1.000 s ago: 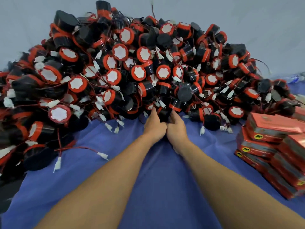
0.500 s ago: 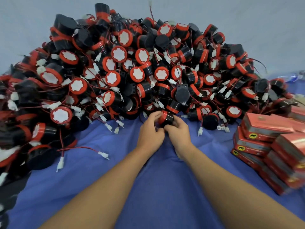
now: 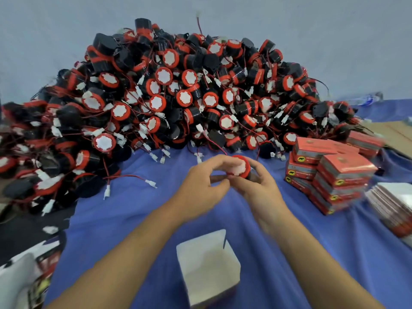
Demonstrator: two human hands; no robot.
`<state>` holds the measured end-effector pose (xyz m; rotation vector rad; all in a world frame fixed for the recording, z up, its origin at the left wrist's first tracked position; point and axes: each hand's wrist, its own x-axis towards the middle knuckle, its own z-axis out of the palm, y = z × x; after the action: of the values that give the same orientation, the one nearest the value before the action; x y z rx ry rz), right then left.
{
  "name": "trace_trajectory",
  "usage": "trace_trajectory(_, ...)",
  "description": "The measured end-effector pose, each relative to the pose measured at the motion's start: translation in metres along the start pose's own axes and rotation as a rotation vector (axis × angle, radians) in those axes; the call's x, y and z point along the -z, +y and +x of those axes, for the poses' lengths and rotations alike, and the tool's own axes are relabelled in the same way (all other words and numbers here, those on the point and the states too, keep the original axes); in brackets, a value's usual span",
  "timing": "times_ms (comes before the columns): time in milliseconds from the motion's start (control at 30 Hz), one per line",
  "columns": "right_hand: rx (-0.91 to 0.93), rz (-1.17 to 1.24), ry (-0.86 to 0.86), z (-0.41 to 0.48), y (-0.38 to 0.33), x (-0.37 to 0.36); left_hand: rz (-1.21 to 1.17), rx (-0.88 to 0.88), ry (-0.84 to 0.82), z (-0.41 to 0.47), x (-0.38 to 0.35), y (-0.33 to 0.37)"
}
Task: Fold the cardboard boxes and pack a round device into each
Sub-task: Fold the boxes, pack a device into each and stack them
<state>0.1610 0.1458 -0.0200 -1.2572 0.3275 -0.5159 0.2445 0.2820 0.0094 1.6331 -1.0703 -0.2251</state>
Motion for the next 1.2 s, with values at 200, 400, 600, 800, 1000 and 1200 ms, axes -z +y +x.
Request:
trace_trajectory(200, -0.038, 0.041, -0.105, -0.055, -0.030, 0.014, -0.116, 0.205, 0.496, -0.043, 0.028, 0.040)
trace_trajectory(400, -0.036, 0.037, -0.349, -0.094, -0.037, 0.007, -0.729, 0.426, 0.501, -0.075, 0.034, 0.062)
trace_trajectory(600, 0.039, -0.362, -0.355, -0.122, -0.035, 0.007, -0.643, 0.224, 0.738, -0.105, 0.032, 0.081)
trace_trajectory(800, 0.128, -0.640, -0.329, -0.132, -0.038, 0.008, -0.257, 0.162, 0.578, -0.135, 0.028, 0.093)
trace_trajectory(1000, 0.124, -0.873, -0.457, -0.128, -0.034, 0.007, 0.051, 0.112, 0.521, -0.150, 0.013, 0.089)
trace_trajectory(1200, 0.156, -1.006, -0.463, -0.123, -0.024, 0.010, 0.194, 0.124, 0.410, -0.155, -0.003, 0.081)
